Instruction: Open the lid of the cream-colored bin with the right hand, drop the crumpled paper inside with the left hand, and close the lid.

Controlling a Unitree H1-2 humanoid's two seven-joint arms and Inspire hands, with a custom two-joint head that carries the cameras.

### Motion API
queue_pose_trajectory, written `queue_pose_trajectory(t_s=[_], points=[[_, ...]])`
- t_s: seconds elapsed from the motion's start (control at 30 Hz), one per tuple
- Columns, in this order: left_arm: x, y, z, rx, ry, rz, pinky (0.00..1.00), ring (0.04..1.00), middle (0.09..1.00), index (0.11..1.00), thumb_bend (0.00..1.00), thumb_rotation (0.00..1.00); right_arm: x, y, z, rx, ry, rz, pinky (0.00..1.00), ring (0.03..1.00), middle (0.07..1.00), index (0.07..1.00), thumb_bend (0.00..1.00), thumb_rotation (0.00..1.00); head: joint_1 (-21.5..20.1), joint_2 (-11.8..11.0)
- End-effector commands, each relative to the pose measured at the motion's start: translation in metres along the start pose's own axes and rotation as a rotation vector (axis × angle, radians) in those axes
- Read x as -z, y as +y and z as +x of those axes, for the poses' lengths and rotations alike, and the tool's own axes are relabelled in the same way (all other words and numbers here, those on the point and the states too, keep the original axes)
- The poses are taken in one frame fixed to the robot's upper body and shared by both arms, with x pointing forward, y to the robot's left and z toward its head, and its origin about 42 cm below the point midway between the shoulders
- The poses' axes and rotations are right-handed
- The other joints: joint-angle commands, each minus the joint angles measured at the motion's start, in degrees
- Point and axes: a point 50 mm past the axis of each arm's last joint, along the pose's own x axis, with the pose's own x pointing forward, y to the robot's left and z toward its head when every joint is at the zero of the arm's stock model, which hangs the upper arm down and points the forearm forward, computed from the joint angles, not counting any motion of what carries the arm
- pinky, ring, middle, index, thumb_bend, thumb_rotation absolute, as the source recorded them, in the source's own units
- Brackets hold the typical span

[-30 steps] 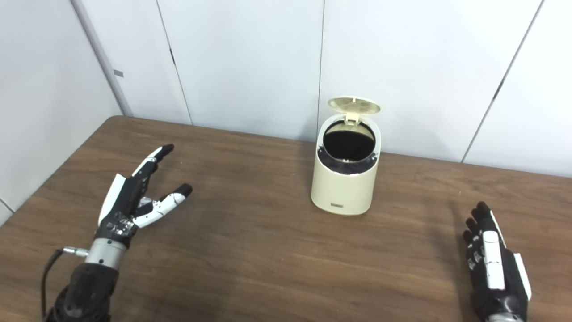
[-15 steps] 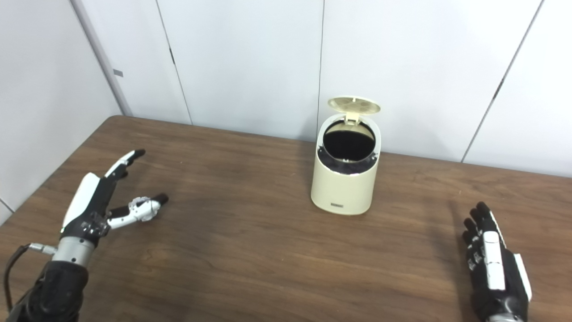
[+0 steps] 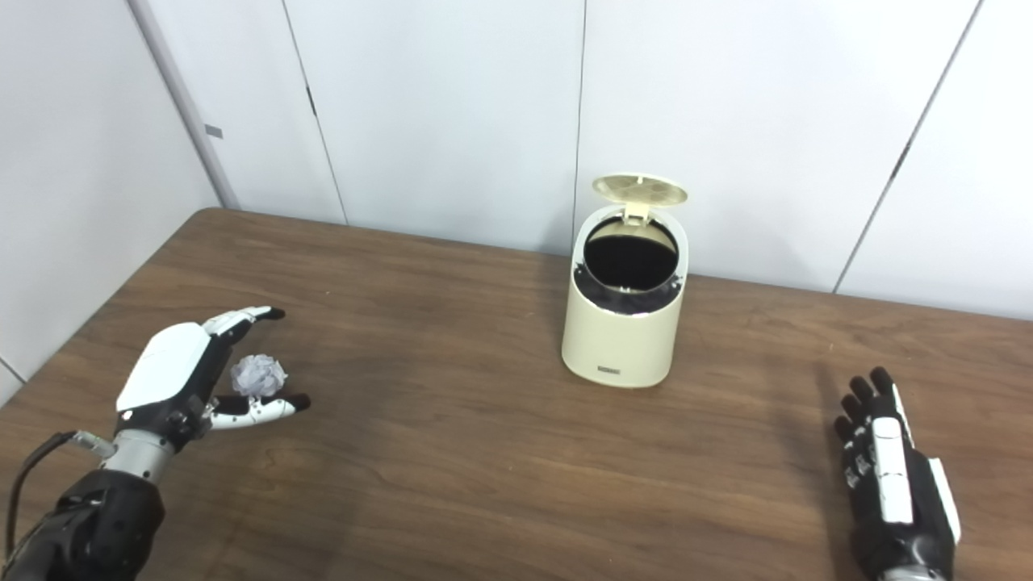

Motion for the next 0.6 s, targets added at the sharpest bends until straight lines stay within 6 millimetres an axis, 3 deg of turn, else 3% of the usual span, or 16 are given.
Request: queue_pose_trajectory(t_s=[0.0,0.2,0.57], points=[[-0.006,0.016,0.006,-0.036,-0.037,0.055,0.79,0.876,0.852,0.830,0.89,0.37,-0.015,0.000,0.005,-0.015,-0.055,-0.016,1.00,0.977,0.967,1.000,0.52,0.82,0.02,0.04],[-0.010,0.021,0.009,0.029,-0.035,0.092,0.72,0.824,0.811,0.808,0.89,0.34,-0.016,0.001,0.004,-0.008,-0.048,-0.003,1.00,0.973,0.958,1.000,0.53,0.80,-0.22,0.18],[-0.013,0.032,0.019,0.084,-0.019,0.141,0.70,0.804,0.798,0.783,0.87,0.32,-0.019,0.004,0.001,0.005,-0.039,0.011,1.00,0.965,0.950,0.990,0.54,0.80,-0.37,0.30]])
